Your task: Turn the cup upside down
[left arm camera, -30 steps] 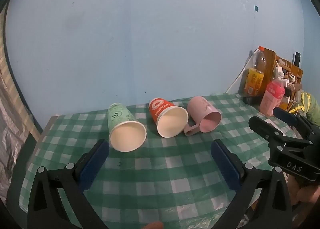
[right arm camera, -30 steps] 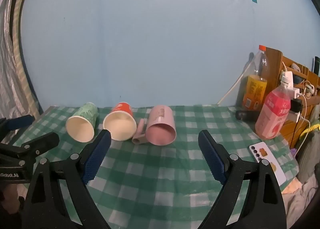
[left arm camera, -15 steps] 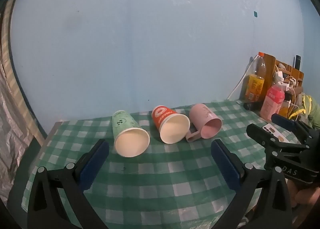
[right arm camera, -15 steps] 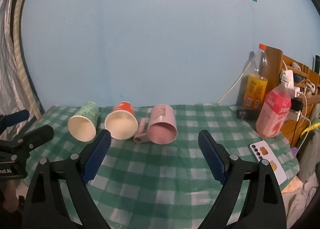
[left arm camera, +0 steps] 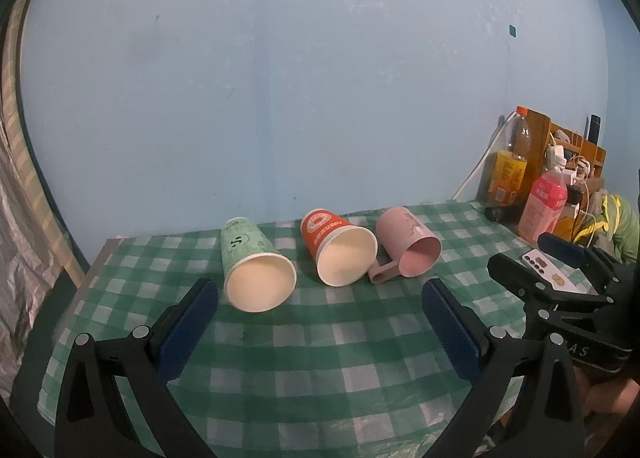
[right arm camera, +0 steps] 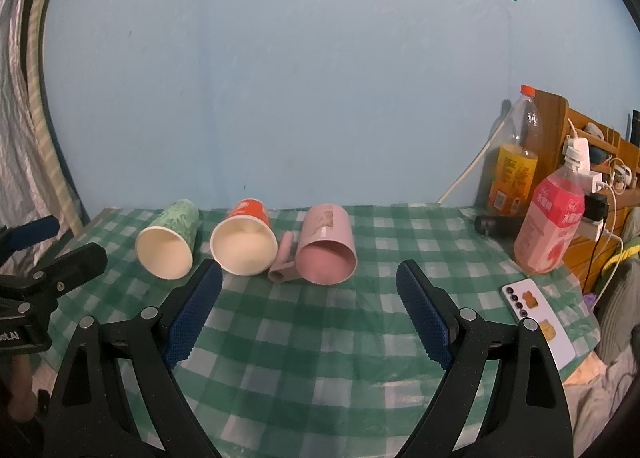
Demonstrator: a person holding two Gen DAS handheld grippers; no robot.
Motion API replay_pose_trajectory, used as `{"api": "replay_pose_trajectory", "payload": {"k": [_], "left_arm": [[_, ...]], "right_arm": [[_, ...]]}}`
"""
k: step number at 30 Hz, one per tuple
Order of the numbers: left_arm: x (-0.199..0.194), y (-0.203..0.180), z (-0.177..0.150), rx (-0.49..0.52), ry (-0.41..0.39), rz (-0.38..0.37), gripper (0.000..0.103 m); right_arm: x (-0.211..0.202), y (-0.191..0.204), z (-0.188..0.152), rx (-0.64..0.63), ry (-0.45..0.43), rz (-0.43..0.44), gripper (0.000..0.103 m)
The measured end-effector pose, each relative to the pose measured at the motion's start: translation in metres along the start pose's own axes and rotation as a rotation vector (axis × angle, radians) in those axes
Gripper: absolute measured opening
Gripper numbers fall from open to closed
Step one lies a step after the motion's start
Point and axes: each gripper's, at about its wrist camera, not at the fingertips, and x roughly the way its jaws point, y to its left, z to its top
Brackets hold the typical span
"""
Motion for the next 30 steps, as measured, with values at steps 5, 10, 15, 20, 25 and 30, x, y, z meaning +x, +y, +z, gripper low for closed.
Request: {"api": "replay_pose_trajectory", "payload": {"k": [5, 10, 15, 20, 25, 30], "left_arm": [[0.0009, -0.0013, -0.0005, -0.005, 0.008, -0.007, 0.102], [0.0025, -0.0008, 0.0005, -0.011, 0.013, -0.011, 0.102], [0.0024, -0.0006, -0.0001, -0.011, 0.016, -0.012, 0.102], [0.0025, -0.0009, -0.0004, -0.008, 0.022, -0.014, 0.102], [0.0035, -0.0007, -0.0003, -0.010, 0.030, -0.014, 0.102], [0.0058, 0.0004, 0.0007, -0.011, 0.037, -0.019, 0.102]], "right_arm": [[0.0024, 0.0010, 0.0006, -0.003, 0.006, 0.002, 0.088], [0.0023, 0.0024, 0.0001, -0.003, 0.008, 0.004, 0.088], [0.0028, 0.0035, 0.0000, -0.004, 0.013, 0.007, 0.088], [0.0037, 0.0037, 0.0000, -0.005, 0.015, 0.007, 0.088], [0.0044, 0.0035, -0.0004, -0.005, 0.019, 0.008, 0.088], [0.0046, 0.0043, -0.0026, -0.005, 0.020, 0.010, 0.088]]}}
